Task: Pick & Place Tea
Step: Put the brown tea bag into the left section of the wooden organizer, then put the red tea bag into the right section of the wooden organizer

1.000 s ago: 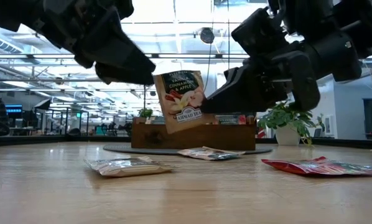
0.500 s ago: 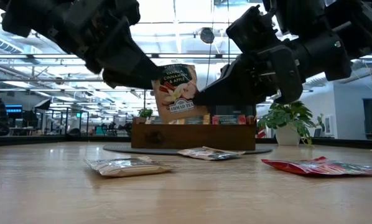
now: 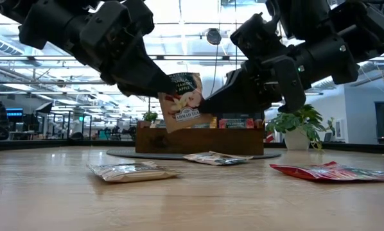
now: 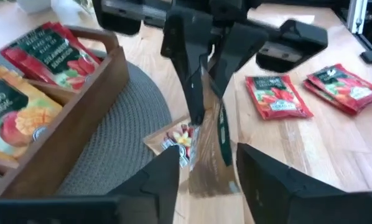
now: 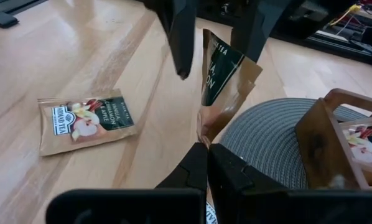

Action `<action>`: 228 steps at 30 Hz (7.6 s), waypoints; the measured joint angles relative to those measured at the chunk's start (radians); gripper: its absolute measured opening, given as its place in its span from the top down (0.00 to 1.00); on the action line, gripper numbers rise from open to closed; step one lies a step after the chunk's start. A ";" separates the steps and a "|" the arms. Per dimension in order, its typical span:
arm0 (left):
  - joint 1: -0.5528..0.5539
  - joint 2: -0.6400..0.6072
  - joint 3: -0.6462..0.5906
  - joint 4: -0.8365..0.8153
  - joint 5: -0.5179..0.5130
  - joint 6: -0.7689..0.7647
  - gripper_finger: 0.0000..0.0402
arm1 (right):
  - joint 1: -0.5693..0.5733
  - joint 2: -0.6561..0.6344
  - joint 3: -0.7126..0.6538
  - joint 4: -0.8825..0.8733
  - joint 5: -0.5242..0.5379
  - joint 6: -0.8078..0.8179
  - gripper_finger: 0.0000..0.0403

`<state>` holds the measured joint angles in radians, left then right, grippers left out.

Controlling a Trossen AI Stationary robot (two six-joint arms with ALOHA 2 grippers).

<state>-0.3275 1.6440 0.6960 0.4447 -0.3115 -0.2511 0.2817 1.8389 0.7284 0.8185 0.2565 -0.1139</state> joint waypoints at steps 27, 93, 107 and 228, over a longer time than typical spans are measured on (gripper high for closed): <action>0.137 -0.337 0.079 -0.561 -0.049 0.368 0.99 | 0.008 0.000 -0.001 -0.129 -0.009 0.191 0.59; 0.736 -0.091 0.077 -0.461 0.233 0.331 0.96 | 0.039 -0.003 -0.063 -0.364 0.418 0.210 0.99; 0.669 0.041 0.077 -0.440 0.268 0.326 0.94 | -0.082 -0.003 -0.172 -0.182 0.369 0.216 1.00; -0.013 0.626 0.805 -0.421 0.269 0.268 0.98 | 0.255 -0.425 -0.457 -0.286 -0.217 1.478 0.62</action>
<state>-0.3409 2.2701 1.5005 0.0236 -0.0427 0.0174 0.5369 1.4135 0.2719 0.5327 0.0399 1.3644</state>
